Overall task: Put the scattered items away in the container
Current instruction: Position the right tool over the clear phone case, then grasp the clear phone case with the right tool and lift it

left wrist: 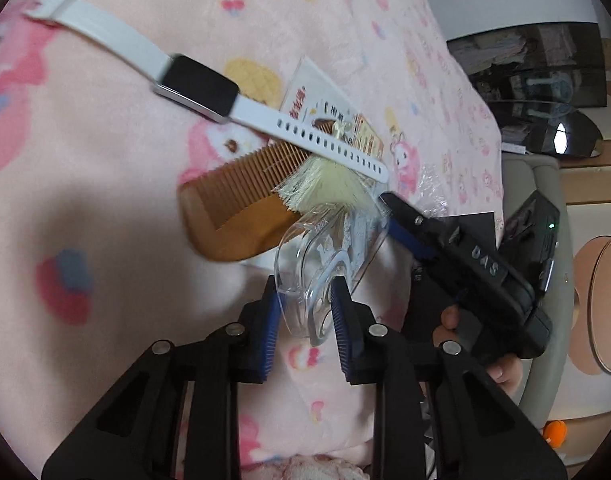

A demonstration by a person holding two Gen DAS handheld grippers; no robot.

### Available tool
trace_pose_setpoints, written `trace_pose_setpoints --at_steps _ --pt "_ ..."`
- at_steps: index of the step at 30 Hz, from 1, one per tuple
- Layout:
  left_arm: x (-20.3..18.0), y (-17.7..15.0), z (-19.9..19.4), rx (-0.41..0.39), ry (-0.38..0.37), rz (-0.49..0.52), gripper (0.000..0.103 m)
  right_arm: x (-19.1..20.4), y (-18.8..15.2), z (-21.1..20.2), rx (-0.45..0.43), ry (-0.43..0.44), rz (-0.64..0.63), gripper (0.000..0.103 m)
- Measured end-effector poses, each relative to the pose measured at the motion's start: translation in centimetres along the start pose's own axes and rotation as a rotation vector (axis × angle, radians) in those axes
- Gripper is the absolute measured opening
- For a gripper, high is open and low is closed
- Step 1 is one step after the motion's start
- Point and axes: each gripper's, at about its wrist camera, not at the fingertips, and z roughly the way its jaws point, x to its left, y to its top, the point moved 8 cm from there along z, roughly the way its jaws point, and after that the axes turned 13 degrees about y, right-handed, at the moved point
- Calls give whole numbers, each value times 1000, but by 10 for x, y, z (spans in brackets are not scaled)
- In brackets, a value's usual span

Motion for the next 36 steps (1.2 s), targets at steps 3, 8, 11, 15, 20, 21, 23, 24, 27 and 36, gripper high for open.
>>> trace_pose_setpoints --at_steps 3,8,11,15,20,21,23,24,27,36 --pt "16 -5 -15 -25 2 -29 24 22 -18 5 72 63 -58 44" --pt "44 -8 -32 -83 39 -98 25 48 -35 10 134 138 -99 44" --pt "62 -9 -25 -60 63 -109 36 54 -25 14 85 84 -158 44" --pt "68 -10 -13 -46 47 -148 39 63 -21 36 112 93 -189 44" --pt "62 -7 -21 -99 105 -156 40 84 -44 46 182 124 -259 44" --pt "61 -8 -25 -110 129 -146 43 87 -53 45 201 122 -271 45" --pt "61 -14 -32 -107 146 -138 46 91 -76 41 248 105 -299 44" --pt "63 -18 -34 -100 146 -142 46 92 -89 37 273 103 -308 44" --pt "76 -25 -36 -105 221 -142 47 92 -110 30 294 99 -313 44" --pt "47 -39 -47 -138 274 -52 49 93 -112 18 246 85 -306 44"
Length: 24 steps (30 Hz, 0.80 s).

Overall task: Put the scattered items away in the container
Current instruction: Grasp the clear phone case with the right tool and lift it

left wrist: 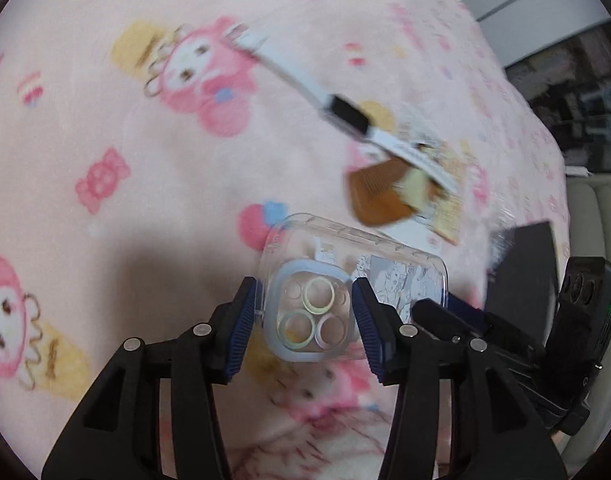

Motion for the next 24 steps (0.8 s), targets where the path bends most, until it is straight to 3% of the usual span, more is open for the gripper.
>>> trace_pose_setpoints --at_steps 4,9,16,24 --pt "-23 -17 -28 -22 -64 44 49 5 -20 -61 -80 -6 -12 44" --pt "-69 -42 -65 -84 -92 139 49 12 -38 -116 -165 -40 -19 44" --pt "-139 -73 -95 -116 -124 238 49 -16 -73 -206 -269 -60 3 44" --pt "-228 -95 -97 -111 -145 340 49 -62 -90 -269 -326 -129 21 44"
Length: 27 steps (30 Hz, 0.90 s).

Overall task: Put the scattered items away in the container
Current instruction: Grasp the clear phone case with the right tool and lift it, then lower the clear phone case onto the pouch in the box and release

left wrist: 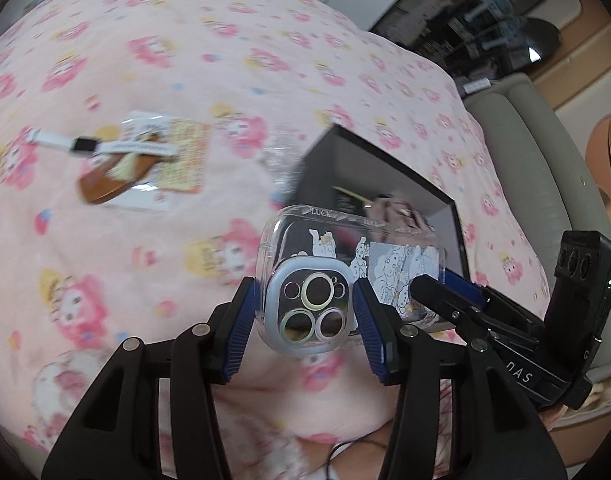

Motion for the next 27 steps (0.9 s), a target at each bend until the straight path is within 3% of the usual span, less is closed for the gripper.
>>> trace_pose_setpoints --at_steps 7,11,16,24,27 --pt "-85 19 46 49 -32 89 49 -80 27 -41 -62 -63 58 44" --pt "-114 22 77 79 -30 108 51 -129 28 -55 -113 -17 187 44" --pt "-139 17 109 139 -43 112 51 -174 22 -56 -115 9 288 44" --pt "-166 20 138 152 -20 150 53 -203 18 -47 -80 -189 263 44" --pt "-169 22 148 172 -34 145 54 -210 21 -46 -84 -226 258 44"
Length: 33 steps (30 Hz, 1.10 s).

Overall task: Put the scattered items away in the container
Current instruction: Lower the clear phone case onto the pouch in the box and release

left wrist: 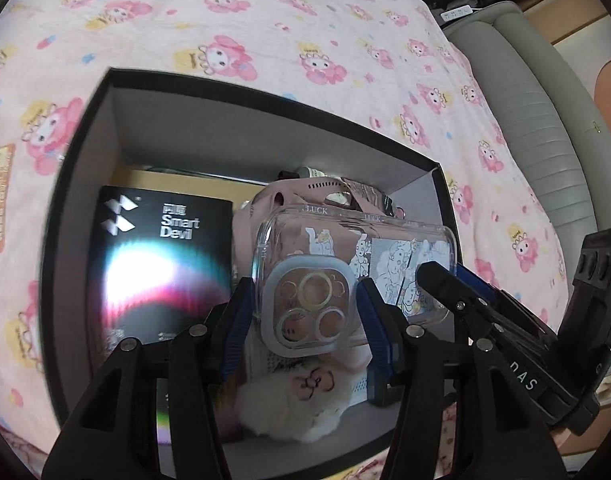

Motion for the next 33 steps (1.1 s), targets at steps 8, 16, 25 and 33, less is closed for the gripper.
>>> trace_pose_setpoints --at_steps 8,16,25,33 --pt "2 -2 30 43 32 -20 55 -16 -4 16 49 -60 20 44" --pt "-1 -5 42 77 127 16 54 -16 -13 31 111 -233 -108 44" --pt "2 1 1 -72 103 -10 53 -6 -6 -2 -29 -206 -103 42" --pt "14 -9 30 56 144 13 45 -3 -18 22 87 -74 -26 43"
